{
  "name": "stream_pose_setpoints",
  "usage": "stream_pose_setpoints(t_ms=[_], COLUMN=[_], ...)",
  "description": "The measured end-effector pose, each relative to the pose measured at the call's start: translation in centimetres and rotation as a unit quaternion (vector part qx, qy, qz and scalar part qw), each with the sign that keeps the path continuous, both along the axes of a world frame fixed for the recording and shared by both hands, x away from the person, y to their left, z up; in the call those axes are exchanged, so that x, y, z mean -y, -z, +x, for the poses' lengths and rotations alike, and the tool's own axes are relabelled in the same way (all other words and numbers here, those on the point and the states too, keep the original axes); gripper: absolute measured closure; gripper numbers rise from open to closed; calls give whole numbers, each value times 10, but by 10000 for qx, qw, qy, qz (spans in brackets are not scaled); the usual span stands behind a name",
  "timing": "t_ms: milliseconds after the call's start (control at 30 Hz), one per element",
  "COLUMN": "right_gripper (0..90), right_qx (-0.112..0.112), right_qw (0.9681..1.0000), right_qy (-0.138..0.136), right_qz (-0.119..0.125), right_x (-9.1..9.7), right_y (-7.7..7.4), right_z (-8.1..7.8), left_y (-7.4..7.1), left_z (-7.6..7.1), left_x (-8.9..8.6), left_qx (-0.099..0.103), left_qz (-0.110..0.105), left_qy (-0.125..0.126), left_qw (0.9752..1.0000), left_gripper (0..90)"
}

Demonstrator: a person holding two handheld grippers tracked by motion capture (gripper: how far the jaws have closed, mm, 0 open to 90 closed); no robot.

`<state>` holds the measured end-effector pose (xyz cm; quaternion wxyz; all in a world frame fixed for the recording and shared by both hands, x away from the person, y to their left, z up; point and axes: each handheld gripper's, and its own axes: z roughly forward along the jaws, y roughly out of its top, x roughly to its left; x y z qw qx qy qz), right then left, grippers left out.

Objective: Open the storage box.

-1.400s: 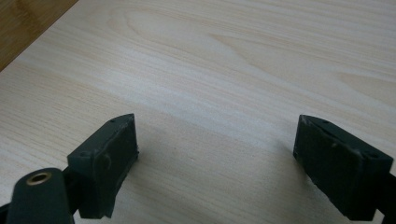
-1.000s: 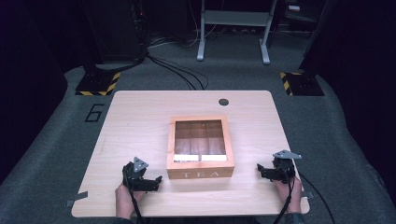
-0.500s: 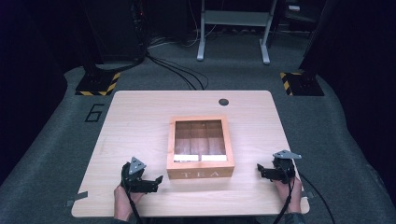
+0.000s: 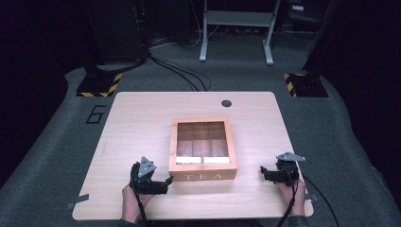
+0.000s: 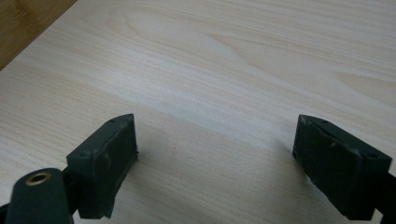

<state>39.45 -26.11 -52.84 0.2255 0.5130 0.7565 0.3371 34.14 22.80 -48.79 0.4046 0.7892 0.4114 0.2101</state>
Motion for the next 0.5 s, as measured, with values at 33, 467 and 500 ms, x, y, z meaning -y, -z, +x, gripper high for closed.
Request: stream_pose_setpoints(t_ms=[33, 467, 500], right_gripper=[132, 132, 132], right_qx=[4, -1, 2], right_qw=[10000, 10000, 10000], right_qy=[-3, -6, 3], right_qz=[-4, -6, 2], right_x=[0, 0, 0], right_y=[0, 0, 0], right_z=[0, 0, 0], left_y=[0, -3, -3], left_z=[0, -1, -1], left_x=[1, 8, 9], left_qx=[53, 278, 293], left_qz=[9, -18, -4], left_qy=[-12, 361, 393], left_qw=[10000, 9990, 9988], left_gripper=[56, 278, 282])
